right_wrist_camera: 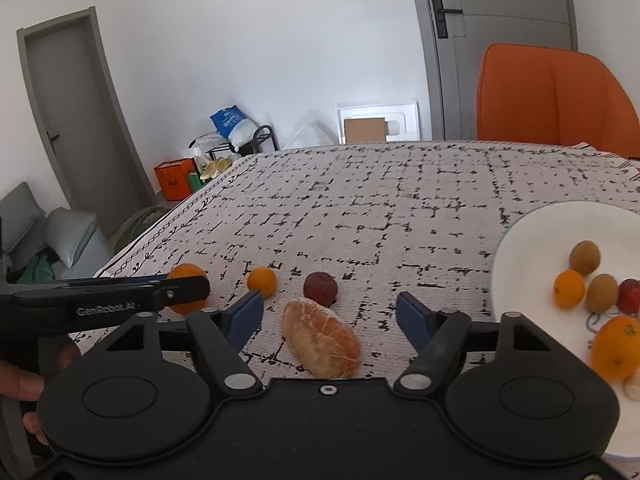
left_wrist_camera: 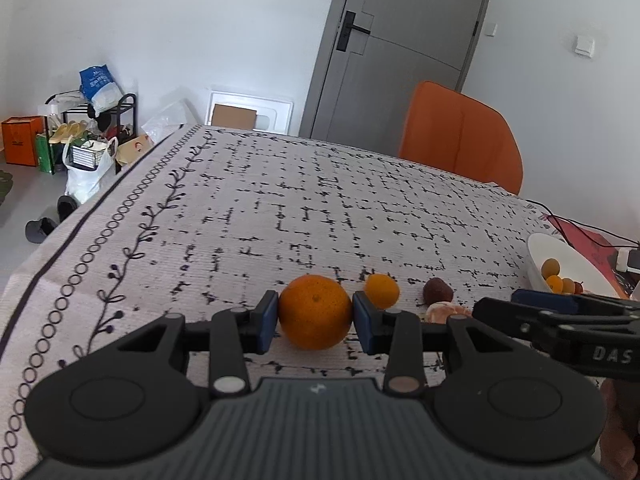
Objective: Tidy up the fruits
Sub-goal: 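Grasp the peeled mandarin with the right tool while the left tool grasps a large orange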
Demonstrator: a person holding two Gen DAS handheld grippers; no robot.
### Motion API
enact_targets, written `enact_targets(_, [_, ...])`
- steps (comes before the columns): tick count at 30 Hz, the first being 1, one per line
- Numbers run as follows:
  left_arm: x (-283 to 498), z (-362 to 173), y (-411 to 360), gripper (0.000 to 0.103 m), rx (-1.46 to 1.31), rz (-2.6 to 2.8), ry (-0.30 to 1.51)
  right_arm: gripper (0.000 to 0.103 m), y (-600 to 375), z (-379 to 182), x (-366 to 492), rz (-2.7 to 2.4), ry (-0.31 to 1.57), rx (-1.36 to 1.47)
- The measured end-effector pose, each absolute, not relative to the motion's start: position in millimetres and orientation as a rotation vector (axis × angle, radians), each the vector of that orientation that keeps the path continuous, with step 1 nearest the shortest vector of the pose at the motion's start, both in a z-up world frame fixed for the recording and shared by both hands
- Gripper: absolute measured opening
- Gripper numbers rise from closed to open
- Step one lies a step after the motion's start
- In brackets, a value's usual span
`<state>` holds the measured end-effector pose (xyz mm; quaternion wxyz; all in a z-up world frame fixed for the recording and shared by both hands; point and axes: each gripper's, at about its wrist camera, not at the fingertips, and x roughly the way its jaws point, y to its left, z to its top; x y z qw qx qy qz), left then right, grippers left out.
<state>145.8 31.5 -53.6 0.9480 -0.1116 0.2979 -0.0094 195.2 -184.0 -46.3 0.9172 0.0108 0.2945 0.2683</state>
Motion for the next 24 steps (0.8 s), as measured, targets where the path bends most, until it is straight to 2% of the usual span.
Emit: enact_targets(24, [129.2, -48.8, 44.8, 0.039, -0.247, 0.011, 0.592, 0.049, -168.7, -56.4, 185.3, 0.581, 0.669, -0.032])
